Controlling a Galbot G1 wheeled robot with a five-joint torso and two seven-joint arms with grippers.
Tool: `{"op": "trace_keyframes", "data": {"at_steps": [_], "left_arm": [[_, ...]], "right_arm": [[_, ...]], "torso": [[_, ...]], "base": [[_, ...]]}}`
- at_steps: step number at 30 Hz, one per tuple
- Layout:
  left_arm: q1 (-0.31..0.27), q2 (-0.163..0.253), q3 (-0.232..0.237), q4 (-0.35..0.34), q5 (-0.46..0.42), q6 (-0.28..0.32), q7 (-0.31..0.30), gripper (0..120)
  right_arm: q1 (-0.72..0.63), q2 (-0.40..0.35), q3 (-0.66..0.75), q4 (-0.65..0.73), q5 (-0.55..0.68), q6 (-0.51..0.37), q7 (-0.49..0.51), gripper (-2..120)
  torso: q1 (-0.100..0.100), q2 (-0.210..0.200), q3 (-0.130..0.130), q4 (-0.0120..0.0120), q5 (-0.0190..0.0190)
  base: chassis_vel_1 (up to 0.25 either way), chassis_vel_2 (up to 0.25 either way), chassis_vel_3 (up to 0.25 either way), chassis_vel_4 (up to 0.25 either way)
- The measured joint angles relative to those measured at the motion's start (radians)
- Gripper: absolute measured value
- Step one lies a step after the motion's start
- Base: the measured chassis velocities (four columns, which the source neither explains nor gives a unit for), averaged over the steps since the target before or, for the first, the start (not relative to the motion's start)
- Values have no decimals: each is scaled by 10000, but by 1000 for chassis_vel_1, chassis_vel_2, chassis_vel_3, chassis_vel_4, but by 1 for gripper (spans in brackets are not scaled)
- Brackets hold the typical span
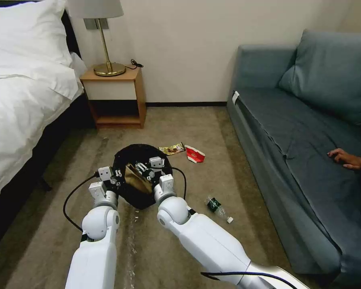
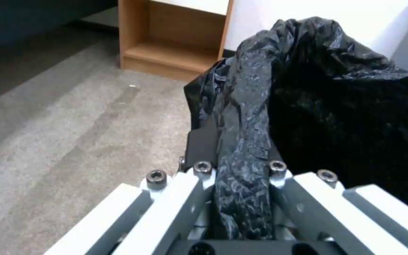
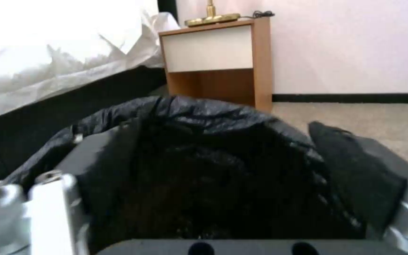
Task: Pick up the trash bin, then pick up the garbage on the floor and place it into the trash bin.
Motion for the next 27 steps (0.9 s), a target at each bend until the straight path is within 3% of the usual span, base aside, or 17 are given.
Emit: {"op": "trace_keyframes", "data": {"at_steps": [3,11,14,17,20,26,27], "left_arm": [[0,10,-7,0,0,0,1,4],[-33,68,-36,-1,-11,-1,8,4],[-28,87,-98,-39,-49,-4,20,4],[-27,90,-99,-42,-58,-5,24,4],[-43,105,-117,-34,-74,-12,27,4],[-46,64,-58,-34,-54,-20,23,4],[-47,61,-27,-33,-50,-21,14,4]], "right_arm": [[70,3,158,29,-32,0,-17,99],[503,-380,997,197,-178,-114,-212,100],[573,-1115,1723,412,-427,-475,-706,100],[519,-1315,1834,476,-498,-538,-1023,100],[191,-2049,2399,343,-642,-681,-2960,100],[101,-2345,2715,-652,-884,-553,-4539,100],[79,-2436,2950,-1117,-1148,-608,-5596,100]], "torso": [[0,0,0,0,0],[0,0,0,0,1],[0,0,0,-2,3],[0,0,0,1,2],[0,1,0,-2,3],[0,0,0,1,4],[0,0,0,0,2]], "base": [[0,0,0,0],[0,0,0,0],[0,0,0,0],[0,0,0,0],[0,0,0,0],[0,0,0,0],[0,0,0,0]]}}
